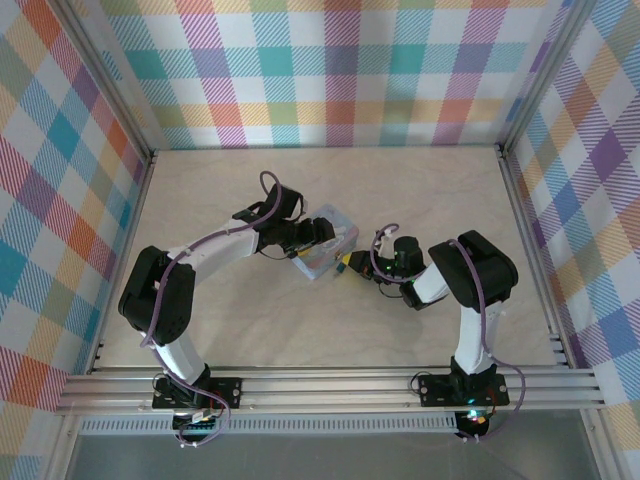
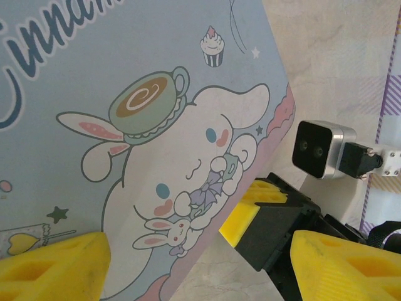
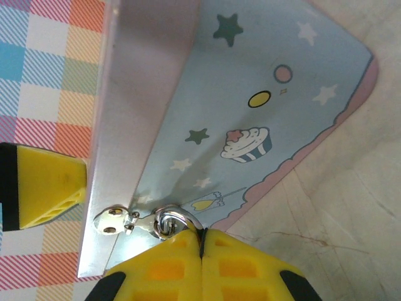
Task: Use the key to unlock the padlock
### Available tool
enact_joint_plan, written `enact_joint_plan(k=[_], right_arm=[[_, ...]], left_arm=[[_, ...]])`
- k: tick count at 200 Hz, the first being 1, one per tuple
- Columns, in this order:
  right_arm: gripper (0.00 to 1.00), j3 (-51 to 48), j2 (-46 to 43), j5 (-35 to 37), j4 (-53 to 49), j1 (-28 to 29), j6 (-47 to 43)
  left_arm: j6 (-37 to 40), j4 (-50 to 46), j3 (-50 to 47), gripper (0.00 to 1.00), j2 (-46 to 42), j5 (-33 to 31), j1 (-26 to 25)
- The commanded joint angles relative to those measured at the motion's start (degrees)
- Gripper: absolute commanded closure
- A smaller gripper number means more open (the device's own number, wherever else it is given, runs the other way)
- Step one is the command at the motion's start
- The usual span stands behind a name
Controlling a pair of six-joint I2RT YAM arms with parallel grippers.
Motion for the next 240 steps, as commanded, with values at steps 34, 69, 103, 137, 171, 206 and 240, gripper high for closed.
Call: enact_joint_plan(k=[34,69,103,137,171,206,240], right_arm=[[1.0,0.4,-1.6,2.3,3.7,-1.6,1.9],[1.0,-0.4,-2.2,2.8,3.3,-2.3,1.6],[1.0,-1.8,-5.1,3.5,0.1,-2.7,-1.0],[1.0,-2.9,-11.1,4.2,-6.6,-3.1,-5.0],[1.0,-3.3,-19.4,5.3,-17.7,-3.2,-9.1],[1.0,-2.0,-28.6,5.0,-31.0,-3.2,-12.8],[1.0,-0.4,-38.4,6.8,-44.8,-3.1,-17.3]], left_arm=[[-1.0,-2.7,-2.0,0.23,1.2,-0.4,-0.5],[-1.0,-2.6,-2.1,0.23,0.7,-0.5,-0.5],[-1.1,-2.3,-1.8,0.23,0.0,-0.7,-0.5],[-1.2,-1.1,-1.5,0.23,-2.5,-1.7,-0.5],[0.0,-0.2,-1.8,0.23,-7.3,-4.9,-0.5],[2.2,0.7,-4.9,0.22,-14.7,-9.3,-0.7],[5.3,2.5,-10.9,0.21,-24.9,-16.0,-1.1]])
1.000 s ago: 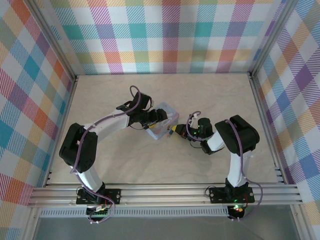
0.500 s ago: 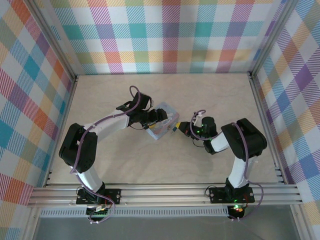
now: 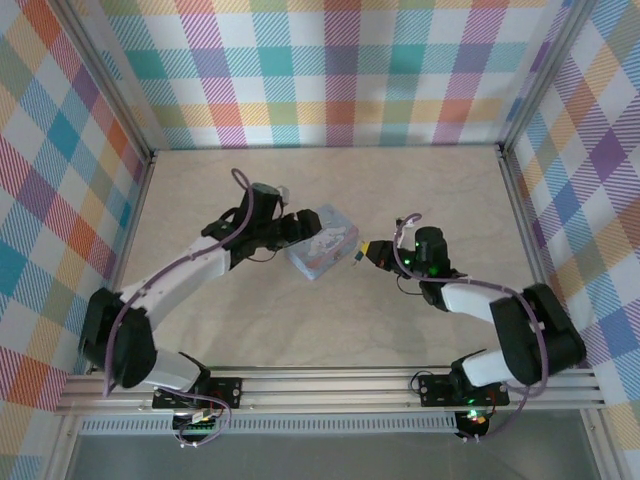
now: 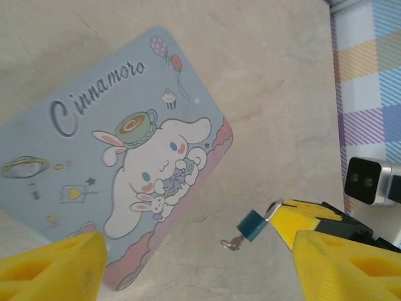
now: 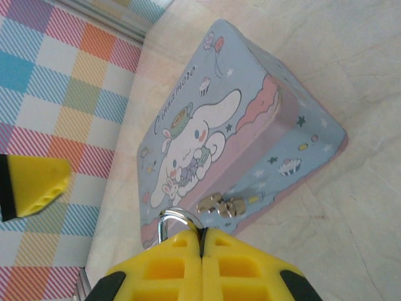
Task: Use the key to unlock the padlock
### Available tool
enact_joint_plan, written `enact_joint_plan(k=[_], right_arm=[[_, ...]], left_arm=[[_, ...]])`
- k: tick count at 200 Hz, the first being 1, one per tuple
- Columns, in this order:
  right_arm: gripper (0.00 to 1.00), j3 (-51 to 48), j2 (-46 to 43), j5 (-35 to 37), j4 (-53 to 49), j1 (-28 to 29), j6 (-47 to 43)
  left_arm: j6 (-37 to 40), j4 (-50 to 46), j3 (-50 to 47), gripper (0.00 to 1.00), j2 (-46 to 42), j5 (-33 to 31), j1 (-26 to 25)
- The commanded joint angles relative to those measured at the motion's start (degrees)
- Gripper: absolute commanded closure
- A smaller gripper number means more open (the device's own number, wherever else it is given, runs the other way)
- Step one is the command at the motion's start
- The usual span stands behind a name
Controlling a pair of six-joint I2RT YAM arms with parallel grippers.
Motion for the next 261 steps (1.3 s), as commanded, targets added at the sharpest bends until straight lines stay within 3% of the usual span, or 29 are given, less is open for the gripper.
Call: enact_joint_plan(k=[1,75,119,160,261], right_arm=[[1.0,2.3,-6.0,1.3,-13.1,-0.2,-5.5],[1.0,5.9,-21.0,5.2,-42.1,2.0,-11.7],[1.0,6.6,-22.4,6.2,-52.4,3.7,-13.1],[1.0,6.3,-17.9,6.2,-54.9,5.0,-12.6],[1.0,4.9,-7.5,7.0,-49.3,5.2,-10.8]], left_arm=[[3.5,1.7,-4.1,0.21,-6.7,-6.7,-0.8],[3.5,4.9,-20.3,0.18,-30.5,-19.5,-1.0],[5.1,6.6,-26.4,0.17,-42.0,-19.3,-1.1],[6.1,5.5,-28.5,0.14,-48.1,-20.7,-1.1],[6.4,5.1,-27.7,0.14,-46.3,-20.6,-1.0]])
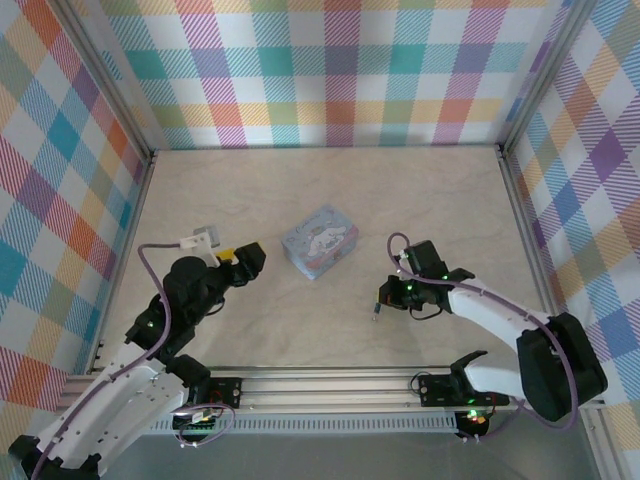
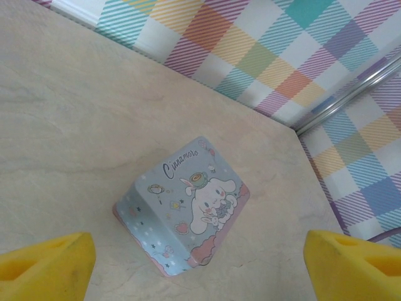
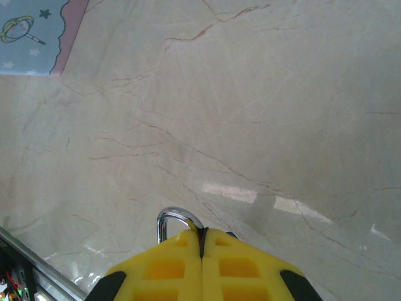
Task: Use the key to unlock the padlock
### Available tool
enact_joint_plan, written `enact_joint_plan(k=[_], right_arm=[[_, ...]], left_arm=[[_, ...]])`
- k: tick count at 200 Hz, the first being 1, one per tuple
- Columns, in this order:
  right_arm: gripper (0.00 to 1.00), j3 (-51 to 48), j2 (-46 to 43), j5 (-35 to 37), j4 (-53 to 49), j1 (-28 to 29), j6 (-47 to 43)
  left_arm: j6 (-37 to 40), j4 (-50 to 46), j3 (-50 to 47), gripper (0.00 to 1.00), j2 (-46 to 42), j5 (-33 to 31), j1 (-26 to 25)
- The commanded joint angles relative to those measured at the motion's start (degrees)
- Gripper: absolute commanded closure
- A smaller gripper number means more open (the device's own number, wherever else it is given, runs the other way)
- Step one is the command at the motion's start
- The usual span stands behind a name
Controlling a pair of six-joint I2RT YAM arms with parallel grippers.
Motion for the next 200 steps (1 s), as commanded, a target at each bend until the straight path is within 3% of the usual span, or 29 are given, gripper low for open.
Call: enact_joint_plan(k=[1,125,200], right_arm=[[1.0,-0.1,1.2,0.6,2.1,0.3,0.1],[0.96,-0.1,10.2,-1.5,10.6,0.2,0.4],[0.78,0.9,5.8,2.6,6.4,0.2,-2.0]], left_arm=[[1.4,0.7,0.3,0.14,0.0,-0.8,-0.4],[1.2,0.9,1.2,0.14,2.0,-0.5,-0.4],[1.5,-1.0,2.9,0.14,2.8,-1.1,-0.4]])
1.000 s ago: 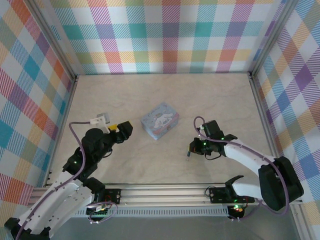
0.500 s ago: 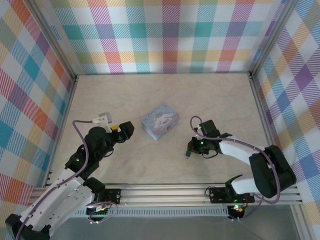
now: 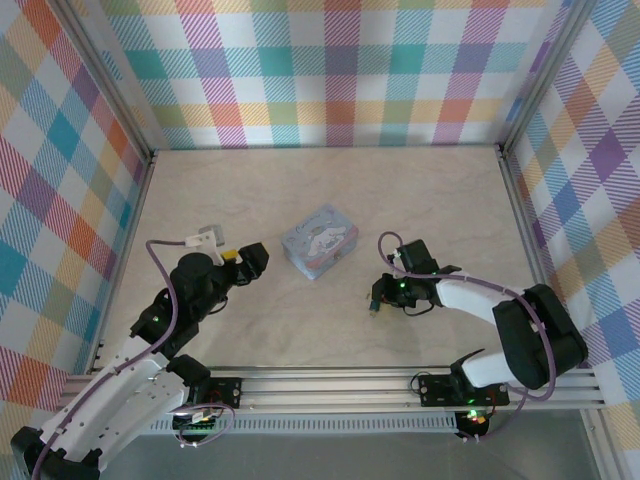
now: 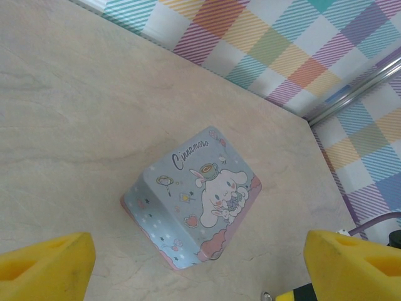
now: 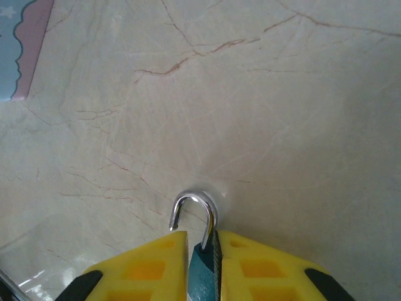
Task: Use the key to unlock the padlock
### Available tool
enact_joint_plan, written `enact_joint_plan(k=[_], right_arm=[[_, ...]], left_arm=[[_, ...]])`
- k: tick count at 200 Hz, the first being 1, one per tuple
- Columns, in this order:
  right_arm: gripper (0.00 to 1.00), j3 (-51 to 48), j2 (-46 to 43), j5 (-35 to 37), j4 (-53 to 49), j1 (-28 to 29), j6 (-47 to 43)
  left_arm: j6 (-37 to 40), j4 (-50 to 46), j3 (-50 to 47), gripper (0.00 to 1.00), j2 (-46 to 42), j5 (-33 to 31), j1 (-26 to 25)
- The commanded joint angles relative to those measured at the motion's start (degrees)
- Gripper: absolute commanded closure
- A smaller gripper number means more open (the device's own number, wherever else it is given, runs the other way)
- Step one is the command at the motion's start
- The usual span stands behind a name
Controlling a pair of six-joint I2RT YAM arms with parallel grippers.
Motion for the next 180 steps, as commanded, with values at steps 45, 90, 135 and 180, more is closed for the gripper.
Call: enact_joint_plan(k=[45,90,135,180], right_arm=[[0.66,3.0,-12.9,7.4,-5.6,-0.2,-3.9],[0.55,5.4,-22.7,16.6,-7.7,-1.9,-8.1],[0.29,5.7,-30.3,23.3,-5.0,-6.7,-14.7],[0.0,4.3,-32.8,31.8,0.6,-11.4,-16.6]], left_arm=[[3.1,-1.3,5.8,0.13,1.6,-2.6,-0.3],[9.0,-6.5,13.8,0.02,10.3,-14.4,-0.2],[14.8,-4.3,17.2,0.01,16.3,-18.7,1.2],[18.5,2.9,15.9,0.0,15.0,-22.5,3.2]])
